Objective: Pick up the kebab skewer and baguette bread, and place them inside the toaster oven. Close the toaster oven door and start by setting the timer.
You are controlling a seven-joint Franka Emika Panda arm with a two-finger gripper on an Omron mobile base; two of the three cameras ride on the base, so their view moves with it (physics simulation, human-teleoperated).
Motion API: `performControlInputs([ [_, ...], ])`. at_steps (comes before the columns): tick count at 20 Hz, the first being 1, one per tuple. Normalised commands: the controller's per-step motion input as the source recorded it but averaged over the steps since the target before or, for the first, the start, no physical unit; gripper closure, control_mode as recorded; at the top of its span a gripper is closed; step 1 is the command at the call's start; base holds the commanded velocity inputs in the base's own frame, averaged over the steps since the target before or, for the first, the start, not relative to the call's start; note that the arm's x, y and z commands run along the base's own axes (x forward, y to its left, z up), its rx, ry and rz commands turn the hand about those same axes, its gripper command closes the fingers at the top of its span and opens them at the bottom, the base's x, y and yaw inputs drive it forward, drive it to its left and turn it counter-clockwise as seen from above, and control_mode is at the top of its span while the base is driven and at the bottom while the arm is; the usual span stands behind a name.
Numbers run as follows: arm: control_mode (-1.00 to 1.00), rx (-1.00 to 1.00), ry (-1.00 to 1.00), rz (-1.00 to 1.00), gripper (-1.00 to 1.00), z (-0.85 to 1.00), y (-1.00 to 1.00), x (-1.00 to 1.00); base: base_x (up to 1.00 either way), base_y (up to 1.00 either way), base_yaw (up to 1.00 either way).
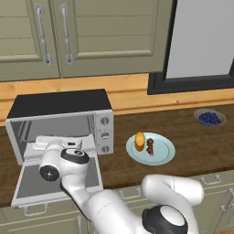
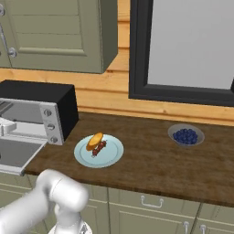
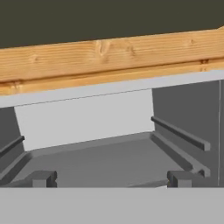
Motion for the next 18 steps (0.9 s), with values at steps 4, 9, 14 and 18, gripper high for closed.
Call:
performControlInputs([
  [4,-1.00,0.00,0.00,0.00,-1.00,-0.03,0.08,0.51,0.00,0.00,0.00],
  [9,-1.00,0.00,0.00,0.00,-1.00,-0.22,0.24,0.53,0.00,0.00,0.00],
  [14,-1.00,0.00,0.00,0.00,-1.00,-0.32,0.33,0.45,0.00,0.00,0.00],
  [18,-1.00,0.00,0.01,0.00,-1.00,-0.24,0.19,0.46,0.00,0.00,0.00],
])
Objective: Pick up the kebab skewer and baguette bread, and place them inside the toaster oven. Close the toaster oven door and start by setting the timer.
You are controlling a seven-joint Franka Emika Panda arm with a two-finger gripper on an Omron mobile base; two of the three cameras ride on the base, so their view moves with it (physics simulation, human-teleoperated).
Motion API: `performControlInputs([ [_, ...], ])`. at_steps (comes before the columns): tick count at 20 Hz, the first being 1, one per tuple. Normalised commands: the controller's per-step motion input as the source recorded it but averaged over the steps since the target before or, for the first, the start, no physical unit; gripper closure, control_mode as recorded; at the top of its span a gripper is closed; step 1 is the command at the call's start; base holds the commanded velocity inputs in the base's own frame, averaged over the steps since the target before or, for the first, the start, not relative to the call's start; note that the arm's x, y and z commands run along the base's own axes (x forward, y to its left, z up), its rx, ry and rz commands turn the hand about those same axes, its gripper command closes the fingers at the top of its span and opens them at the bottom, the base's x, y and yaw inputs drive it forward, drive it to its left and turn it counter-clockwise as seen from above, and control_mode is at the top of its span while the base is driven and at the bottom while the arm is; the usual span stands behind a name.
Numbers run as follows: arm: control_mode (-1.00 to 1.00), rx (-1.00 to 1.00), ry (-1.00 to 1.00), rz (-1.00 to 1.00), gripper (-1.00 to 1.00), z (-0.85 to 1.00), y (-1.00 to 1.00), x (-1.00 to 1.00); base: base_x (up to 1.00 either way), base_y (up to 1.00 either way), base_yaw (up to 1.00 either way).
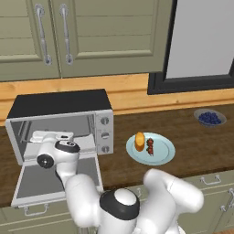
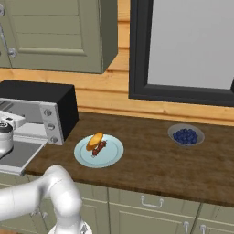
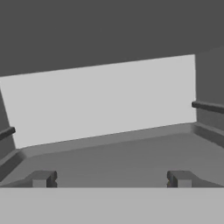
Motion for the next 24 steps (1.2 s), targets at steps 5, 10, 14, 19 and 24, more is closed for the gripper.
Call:
performControlInputs([
  [5,-1.00,0.00,0.03,0.00,-1.00,-0.31,0.17,0.42,0.00,0.00,0.00],
  [10,-1.00,0.00,0.00,0.00,-1.00,-0.27,0.13,0.44,0.00,0.00,0.00],
  [14,-1.00,0.00,0.02,0.00,-1.00,-0.43,0.11,0.11,0.00,0.00,0.00],
  [19,-1.00,0.00,0.08,0.00,-1.00,-0.65,0.10,-0.08,0.00,0.00,0.00],
  [24,-1.00,0.00,0.15,0.00,-1.00,-0.75,0.04,-0.38,0.00,0.00,0.00],
])
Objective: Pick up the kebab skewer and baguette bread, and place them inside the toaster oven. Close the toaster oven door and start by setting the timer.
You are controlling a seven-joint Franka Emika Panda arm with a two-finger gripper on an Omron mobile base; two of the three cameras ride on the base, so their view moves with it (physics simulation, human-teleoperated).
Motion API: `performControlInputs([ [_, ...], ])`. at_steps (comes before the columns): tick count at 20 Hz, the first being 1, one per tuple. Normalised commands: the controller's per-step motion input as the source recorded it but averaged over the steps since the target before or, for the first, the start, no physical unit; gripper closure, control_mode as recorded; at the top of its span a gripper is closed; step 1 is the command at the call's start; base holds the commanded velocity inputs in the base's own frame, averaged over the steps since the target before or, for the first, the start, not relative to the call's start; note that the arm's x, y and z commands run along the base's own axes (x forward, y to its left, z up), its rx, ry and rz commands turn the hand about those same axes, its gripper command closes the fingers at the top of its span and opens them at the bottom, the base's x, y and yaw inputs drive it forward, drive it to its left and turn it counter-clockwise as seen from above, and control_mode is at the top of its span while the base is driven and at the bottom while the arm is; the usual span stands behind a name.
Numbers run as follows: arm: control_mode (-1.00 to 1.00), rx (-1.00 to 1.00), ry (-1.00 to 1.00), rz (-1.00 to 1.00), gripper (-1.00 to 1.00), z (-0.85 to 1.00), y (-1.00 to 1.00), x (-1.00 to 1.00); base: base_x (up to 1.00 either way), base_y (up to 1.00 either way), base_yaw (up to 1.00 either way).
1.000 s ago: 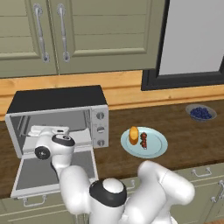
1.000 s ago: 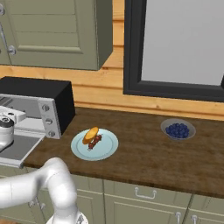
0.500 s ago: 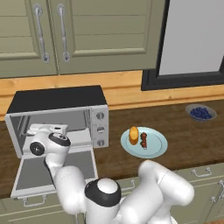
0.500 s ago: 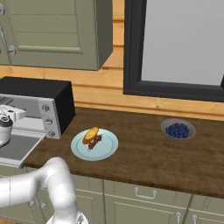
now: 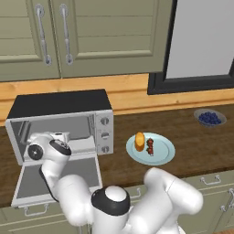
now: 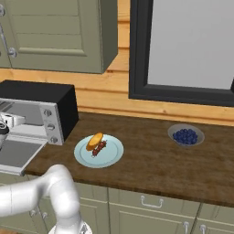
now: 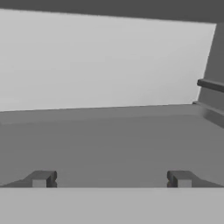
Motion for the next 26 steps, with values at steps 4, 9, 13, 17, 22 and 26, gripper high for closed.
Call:
performControlInputs([
  [4,-1.00,0.00,0.15,0.00,-1.00,-0.74,0.03,-0.62,0.00,0.00,0.00],
  [9,-1.00,0.00,0.20,0.00,-1.00,-0.60,0.01,-0.75,0.00,0.00,0.00],
  [13,-1.00,0.00,0.23,0.00,-1.00,-0.52,0.00,-0.77,0.00,0.00,0.00],
  [17,-1.00,0.00,0.25,0.00,-1.00,-0.47,0.00,-0.70,0.00,0.00,0.00],
  [22,-1.00,0.01,0.24,0.00,-1.00,-0.43,0.00,-0.69,0.00,0.00,0.00],
  [26,-1.00,0.07,0.12,0.00,-1.00,-0.06,-0.03,-0.76,0.00,0.00,0.00],
])
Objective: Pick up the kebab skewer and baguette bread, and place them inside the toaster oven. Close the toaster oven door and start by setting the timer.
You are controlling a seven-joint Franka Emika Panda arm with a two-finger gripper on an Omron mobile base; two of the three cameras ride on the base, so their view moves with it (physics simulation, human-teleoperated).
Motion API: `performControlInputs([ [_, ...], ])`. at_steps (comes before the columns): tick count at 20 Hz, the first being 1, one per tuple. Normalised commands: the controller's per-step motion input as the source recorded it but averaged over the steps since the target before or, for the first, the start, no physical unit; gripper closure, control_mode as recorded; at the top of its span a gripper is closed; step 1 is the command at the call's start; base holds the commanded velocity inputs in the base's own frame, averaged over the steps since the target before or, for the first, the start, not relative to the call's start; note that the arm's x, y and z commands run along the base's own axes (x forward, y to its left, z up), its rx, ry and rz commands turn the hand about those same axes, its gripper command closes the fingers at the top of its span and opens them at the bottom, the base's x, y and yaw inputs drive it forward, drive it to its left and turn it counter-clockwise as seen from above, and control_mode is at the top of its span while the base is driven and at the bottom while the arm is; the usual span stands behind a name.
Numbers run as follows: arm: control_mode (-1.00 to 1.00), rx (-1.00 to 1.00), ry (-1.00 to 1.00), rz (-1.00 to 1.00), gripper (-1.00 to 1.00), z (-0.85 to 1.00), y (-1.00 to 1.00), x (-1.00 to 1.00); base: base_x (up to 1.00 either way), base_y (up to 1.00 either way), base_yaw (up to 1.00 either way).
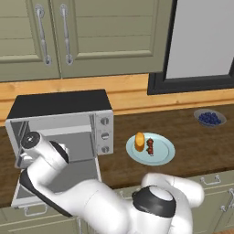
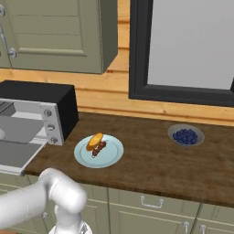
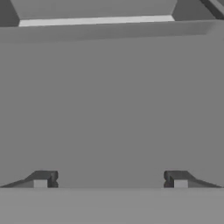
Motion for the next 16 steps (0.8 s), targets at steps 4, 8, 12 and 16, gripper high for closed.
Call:
performControlInputs([
  [4,-1.00,0.08,0.02,0.00,-1.00,0.22,-0.09,-0.77,0.00,0.00,0.00],
  [8,-1.00,0.04,-0.03,0.01,-1.00,0.90,-0.41,-0.64,0.00,0.00,0.00],
  [12,-1.00,0.05,0.00,-0.01,-1.00,0.55,-0.75,-0.69,0.00,0.00,0.00],
  [16,-1.00,0.03,0.00,0.00,-1.00,0.12,-1.00,-0.57,0.00,0.00,0.00],
])
